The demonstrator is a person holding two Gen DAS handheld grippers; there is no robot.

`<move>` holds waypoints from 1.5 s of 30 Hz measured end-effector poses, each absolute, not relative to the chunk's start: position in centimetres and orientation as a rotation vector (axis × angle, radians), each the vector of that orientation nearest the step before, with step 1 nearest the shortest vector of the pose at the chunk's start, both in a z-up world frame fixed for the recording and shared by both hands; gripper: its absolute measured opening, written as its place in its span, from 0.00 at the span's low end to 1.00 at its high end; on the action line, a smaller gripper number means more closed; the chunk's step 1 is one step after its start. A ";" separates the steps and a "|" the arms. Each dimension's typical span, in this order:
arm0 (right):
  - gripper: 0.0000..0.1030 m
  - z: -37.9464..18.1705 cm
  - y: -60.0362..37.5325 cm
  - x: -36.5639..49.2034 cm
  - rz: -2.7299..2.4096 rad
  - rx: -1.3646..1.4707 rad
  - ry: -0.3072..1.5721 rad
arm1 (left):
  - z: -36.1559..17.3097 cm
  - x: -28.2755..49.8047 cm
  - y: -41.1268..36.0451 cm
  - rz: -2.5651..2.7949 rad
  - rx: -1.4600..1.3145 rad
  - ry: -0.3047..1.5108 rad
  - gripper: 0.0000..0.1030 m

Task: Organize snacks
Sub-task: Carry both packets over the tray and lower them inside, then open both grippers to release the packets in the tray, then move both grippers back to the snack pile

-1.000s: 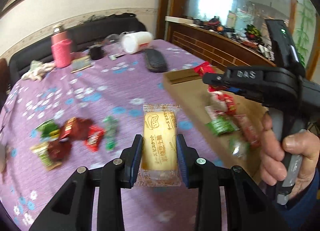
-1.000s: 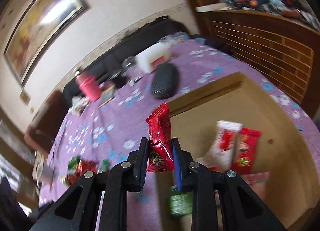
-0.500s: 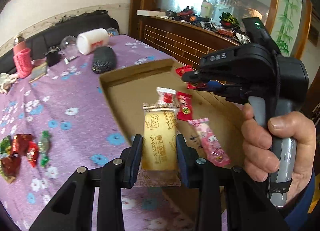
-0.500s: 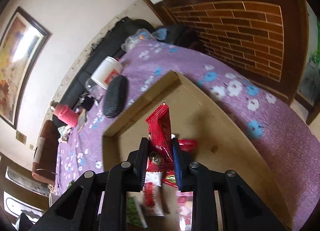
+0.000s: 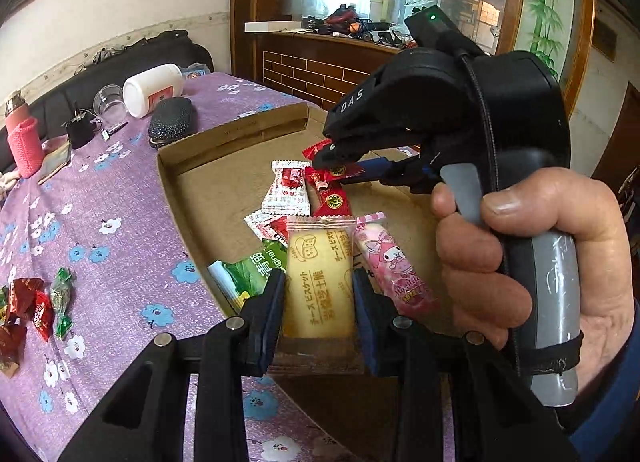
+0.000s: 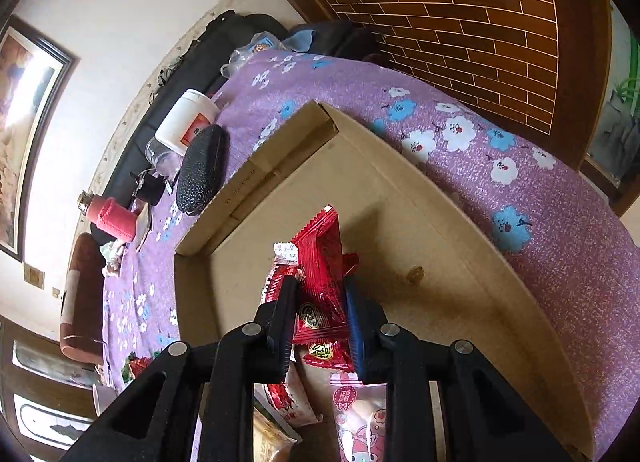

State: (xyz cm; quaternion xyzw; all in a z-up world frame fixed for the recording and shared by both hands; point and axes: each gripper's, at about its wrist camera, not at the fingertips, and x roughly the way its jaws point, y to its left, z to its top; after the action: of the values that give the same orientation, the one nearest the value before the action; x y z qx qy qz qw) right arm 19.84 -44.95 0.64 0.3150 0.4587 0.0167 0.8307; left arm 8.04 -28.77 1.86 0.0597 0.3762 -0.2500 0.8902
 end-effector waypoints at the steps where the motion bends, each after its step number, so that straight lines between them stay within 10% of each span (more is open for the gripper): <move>1: 0.25 0.6 -44.9 19.9 0.035 0.667 0.975 | 1.9 8.0 -28.7 -0.521 0.120 0.782 0.32; 45: 0.54 4.7 -33.8 17.4 0.730 0.553 0.838 | 8.0 5.7 -13.5 -0.215 0.028 0.681 0.52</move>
State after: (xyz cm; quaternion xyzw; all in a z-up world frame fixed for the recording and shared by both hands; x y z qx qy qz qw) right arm 17.35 -33.82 4.72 0.2591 0.3928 0.3421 0.8134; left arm 5.69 -13.54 8.02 0.0135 0.3333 -0.1051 0.9368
